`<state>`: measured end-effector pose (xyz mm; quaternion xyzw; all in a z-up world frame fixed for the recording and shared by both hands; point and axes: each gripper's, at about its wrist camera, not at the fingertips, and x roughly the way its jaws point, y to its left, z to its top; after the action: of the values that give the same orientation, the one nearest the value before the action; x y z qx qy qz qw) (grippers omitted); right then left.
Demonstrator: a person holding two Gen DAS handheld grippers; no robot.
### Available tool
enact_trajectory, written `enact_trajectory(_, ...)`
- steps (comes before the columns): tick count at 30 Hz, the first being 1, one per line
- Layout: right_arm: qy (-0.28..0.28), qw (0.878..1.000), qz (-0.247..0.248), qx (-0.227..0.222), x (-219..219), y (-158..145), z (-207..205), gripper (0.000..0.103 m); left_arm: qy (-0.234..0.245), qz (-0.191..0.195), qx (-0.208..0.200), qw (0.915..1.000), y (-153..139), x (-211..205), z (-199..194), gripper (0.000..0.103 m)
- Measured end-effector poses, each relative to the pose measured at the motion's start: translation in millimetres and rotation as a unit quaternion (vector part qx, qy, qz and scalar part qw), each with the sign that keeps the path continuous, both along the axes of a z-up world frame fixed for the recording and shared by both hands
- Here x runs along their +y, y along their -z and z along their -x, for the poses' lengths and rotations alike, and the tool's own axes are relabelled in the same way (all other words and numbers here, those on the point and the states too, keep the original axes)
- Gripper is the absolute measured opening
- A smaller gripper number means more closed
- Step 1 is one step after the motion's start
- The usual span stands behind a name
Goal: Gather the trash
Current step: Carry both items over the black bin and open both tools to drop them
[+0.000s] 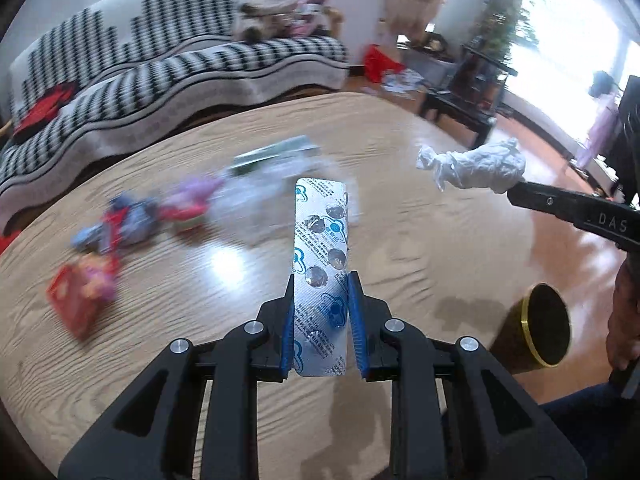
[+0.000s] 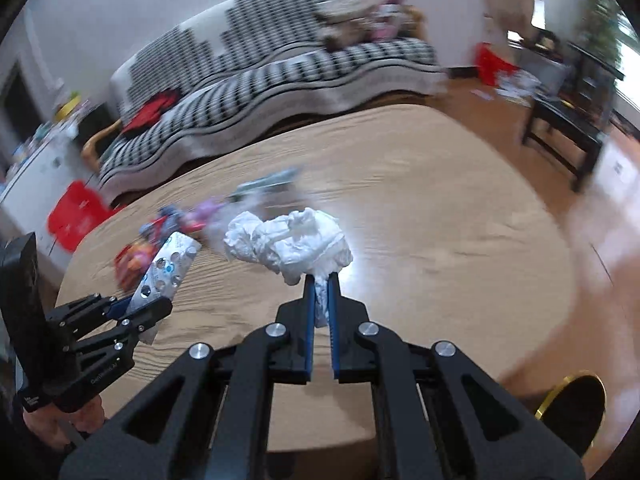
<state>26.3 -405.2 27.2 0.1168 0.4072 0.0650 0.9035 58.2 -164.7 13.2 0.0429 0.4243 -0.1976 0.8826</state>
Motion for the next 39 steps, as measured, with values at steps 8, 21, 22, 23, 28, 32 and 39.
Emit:
enact_trajectory(8, 0.126, 0.992, -0.007, 0.009, -118.8, 13.7, 52.8, 0.007, 0.117, 0.010, 0.002, 0.9931, 6.4, -141.5, 13.1, 0.023)
enact_trajectory(21, 0.329, 0.942, -0.026, 0.053, -292.2, 71.9, 177.0, 0.007, 0.294, 0.014, 0.041, 0.9548, 57.6, -327.3, 72.6, 0.023)
enact_trajectory(22, 0.345, 0.936, -0.029, 0.056, -301.9, 75.8, 187.7, 0.007, 0.304, 0.017, 0.054, 0.9509, 64.4, -339.3, 77.4, 0.023)
enact_trajectory(23, 0.358, 0.931, -0.034, 0.060, -309.7, 79.6, 198.1, 0.007, 0.311, 0.021, 0.065, 0.9478, 69.0, -348.1, 81.0, 0.023)
enact_trajectory(28, 0.404, 0.909, -0.040, 0.093, -334.9, 102.1, 231.6, 0.007, 0.346, 0.043, 0.134, 0.9278, 94.9, -386.8, 91.5, 0.023)
enact_trajectory(32, 0.422, 0.898, -0.044, 0.113, -342.9, 113.6, 235.5, 0.007, 0.364, 0.036, 0.153, 0.9178, 112.8, -405.5, 102.1, 0.023)
enact_trajectory(39, 0.442, 0.887, -0.051, 0.127, -357.3, 124.9, 246.2, 0.007, 0.388, 0.024, 0.164, 0.9068, 126.1, -423.7, 108.4, 0.023)
